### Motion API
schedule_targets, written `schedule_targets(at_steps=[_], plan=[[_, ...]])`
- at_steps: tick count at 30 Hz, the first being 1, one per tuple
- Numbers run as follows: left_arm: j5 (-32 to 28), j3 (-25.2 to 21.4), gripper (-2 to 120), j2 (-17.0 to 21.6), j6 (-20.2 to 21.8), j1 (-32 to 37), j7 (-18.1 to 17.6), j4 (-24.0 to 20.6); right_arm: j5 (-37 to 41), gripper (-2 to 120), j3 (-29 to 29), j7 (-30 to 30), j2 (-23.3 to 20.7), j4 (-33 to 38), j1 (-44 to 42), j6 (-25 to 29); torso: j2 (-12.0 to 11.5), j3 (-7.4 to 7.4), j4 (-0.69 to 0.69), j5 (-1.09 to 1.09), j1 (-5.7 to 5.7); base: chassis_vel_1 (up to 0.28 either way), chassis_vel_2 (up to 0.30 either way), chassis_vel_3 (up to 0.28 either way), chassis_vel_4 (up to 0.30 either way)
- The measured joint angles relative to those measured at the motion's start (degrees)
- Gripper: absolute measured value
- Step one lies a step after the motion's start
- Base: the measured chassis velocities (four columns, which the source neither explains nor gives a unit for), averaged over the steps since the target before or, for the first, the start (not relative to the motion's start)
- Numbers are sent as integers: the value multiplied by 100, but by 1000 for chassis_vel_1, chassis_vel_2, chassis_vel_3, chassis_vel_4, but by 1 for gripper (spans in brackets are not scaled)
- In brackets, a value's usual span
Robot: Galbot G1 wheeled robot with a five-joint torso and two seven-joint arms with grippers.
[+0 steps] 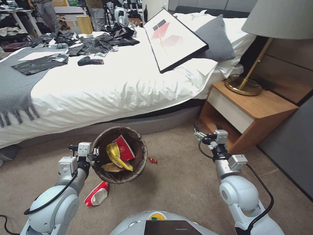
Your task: Pick up the trash bin, then pick up the garbage from the floor and place it into the trash bin.
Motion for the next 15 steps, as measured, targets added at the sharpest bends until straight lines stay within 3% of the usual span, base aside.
schedule_targets(at_steps=[15], plan=[[1,-110,2,-47,9,23,-16,-23,-321,100,73,-100,180,107,-362,276,0,0,0,0,0,55,57,58,57]])
